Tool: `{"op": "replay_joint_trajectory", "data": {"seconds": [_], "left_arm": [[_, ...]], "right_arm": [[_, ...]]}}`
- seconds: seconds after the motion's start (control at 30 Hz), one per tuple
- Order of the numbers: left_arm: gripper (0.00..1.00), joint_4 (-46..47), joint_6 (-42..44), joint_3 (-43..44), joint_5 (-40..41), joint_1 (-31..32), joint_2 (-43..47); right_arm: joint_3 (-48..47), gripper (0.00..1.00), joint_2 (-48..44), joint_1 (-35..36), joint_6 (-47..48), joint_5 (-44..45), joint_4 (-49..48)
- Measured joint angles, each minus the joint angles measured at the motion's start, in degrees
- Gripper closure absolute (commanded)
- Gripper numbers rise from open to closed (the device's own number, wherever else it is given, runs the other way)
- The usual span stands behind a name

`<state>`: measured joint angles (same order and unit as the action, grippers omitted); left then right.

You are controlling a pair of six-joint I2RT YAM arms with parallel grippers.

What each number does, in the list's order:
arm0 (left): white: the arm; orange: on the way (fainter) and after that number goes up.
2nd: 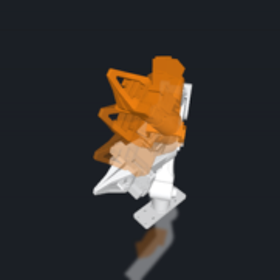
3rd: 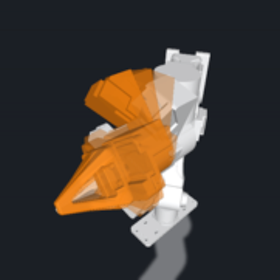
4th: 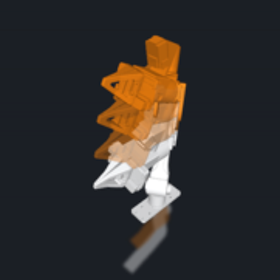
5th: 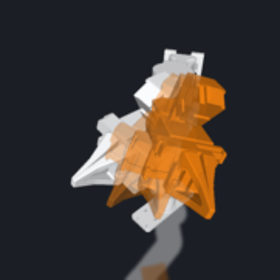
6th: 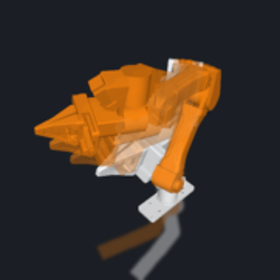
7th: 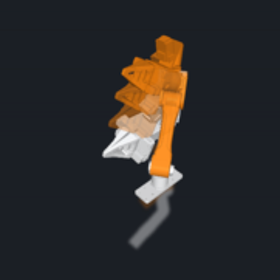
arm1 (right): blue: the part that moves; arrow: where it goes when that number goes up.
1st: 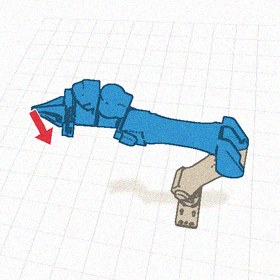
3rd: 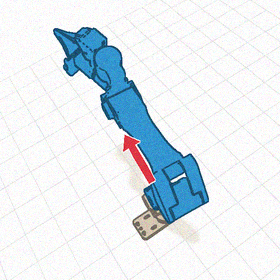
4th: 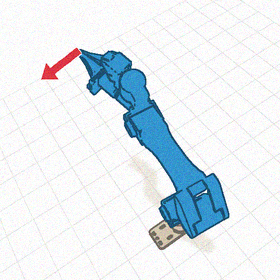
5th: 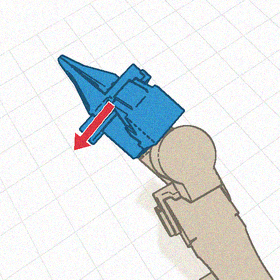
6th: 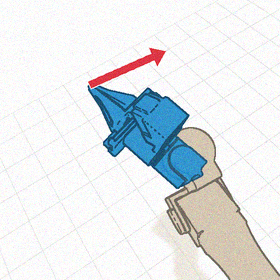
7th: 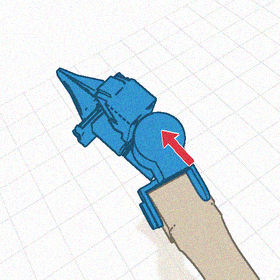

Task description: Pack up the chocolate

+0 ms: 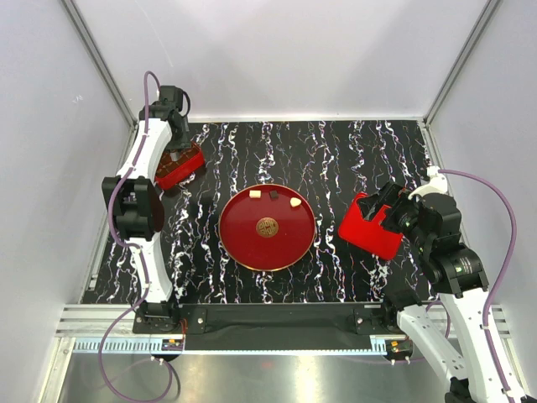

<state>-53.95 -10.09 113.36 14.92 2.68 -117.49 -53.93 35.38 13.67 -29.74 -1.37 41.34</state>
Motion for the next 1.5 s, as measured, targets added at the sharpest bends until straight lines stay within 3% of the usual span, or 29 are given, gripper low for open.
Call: {"op": "replay_joint_trajectory", "data": {"seconds": [0.37, 0.5, 0.6, 0.77, 1.1, 1.23, 1.5], "left_arm": [[0.48, -0.1, 0.7, 1.9, -0.3, 0.4, 0.6], [0.51, 0.3, 0.6, -2.6, -1.0, 2.1, 6.4], [0.51, 1.0, 0.0, -9.6, -1.9, 6.4, 14.9], [0.51, 1.3, -2.0, -20.4, -2.3, 20.8, 29.0], [0.50, 1.5, -12.6, -42.1, 1.0, 41.7, 40.4], [0.50, 2.9, -16.4, -46.3, 2.3, 45.0, 40.5], [0.49, 6.6, -20.5, -47.4, 6.2, 45.3, 36.9]], "right_arm": [[0.0, 0.00, -0.9, 0.0, 0.0, 0.0, 0.2], [-0.5, 0.01, -1.6, 0.0, 0.0, 0.3, 1.3], [-1.5, 0.00, -2.3, 0.0, 0.0, 0.3, 1.9], [-3.0, 0.00, -3.1, 0.0, 0.0, 0.4, 3.5], [-3.7, 0.00, -4.4, 0.0, -0.1, 0.4, 5.3], [-3.7, 0.00, -4.5, 0.0, -0.1, 0.4, 5.3], [-4.0, 0.00, -4.7, 0.0, -0.3, 0.4, 6.5]]}}
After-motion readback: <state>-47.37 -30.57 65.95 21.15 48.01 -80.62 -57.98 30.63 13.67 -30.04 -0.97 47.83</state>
